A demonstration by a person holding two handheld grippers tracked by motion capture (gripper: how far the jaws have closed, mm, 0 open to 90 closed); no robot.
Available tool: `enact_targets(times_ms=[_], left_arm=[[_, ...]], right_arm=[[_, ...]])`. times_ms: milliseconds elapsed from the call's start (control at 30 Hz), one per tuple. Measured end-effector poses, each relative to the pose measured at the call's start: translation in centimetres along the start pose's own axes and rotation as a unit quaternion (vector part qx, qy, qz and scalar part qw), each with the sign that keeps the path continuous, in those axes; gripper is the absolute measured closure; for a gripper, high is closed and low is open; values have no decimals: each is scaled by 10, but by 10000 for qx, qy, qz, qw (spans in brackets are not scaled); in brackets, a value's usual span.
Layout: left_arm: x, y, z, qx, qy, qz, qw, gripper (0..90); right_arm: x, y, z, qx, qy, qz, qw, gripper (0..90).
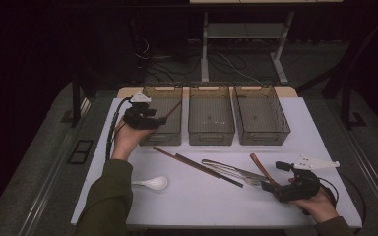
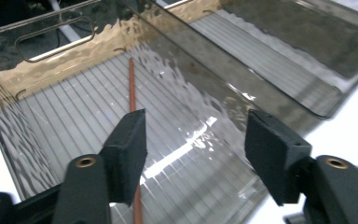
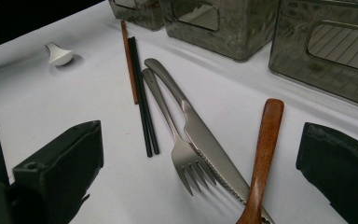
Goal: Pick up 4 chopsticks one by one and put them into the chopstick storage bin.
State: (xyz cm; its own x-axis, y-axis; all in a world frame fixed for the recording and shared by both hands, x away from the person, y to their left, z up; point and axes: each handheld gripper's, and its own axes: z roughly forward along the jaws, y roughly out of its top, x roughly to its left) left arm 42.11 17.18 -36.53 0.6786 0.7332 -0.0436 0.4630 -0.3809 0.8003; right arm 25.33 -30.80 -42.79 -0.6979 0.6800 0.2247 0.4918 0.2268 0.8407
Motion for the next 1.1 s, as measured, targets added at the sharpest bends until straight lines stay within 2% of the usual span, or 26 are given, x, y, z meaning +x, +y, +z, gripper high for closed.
enact_targets(times_ms=[33,167,333,467,533,600,733,800,867,1100], left_arm=[[-4,-2,-4,-57,-37,6,10000,445],[-17,-11,-13,-11,-247,127,9996,560],[-27,-25,-15,56,-497,273,9984,698],[-33,-35,-13,177,-484,469,9976,829],[-34,-39,-10,206,-471,482,9975,887],[-35,-44,-7,278,-469,490,9973,888],[-33,-53,0,496,-303,602,9965,888],[-32,-59,3,581,-320,569,9962,888],[-30,-63,4,708,-250,610,9953,888],[-20,-75,5,683,-167,426,9966,888]], right_arm=[[0,0,0,8,-5,10,10000,7],[0,0,0,21,-15,15,10000,7],[1,-1,1,39,-30,5,10000,7],[1,-1,1,59,-23,1,10000,7],[1,-1,1,54,-21,-20,10000,7],[1,-1,1,54,-32,-8,10000,7],[1,-1,0,59,-37,-8,10000,7],[1,-1,0,31,-53,1,10000,7],[2,-1,-1,38,-58,-6,10000,7],[3,-1,0,58,-46,-40,10000,7]])
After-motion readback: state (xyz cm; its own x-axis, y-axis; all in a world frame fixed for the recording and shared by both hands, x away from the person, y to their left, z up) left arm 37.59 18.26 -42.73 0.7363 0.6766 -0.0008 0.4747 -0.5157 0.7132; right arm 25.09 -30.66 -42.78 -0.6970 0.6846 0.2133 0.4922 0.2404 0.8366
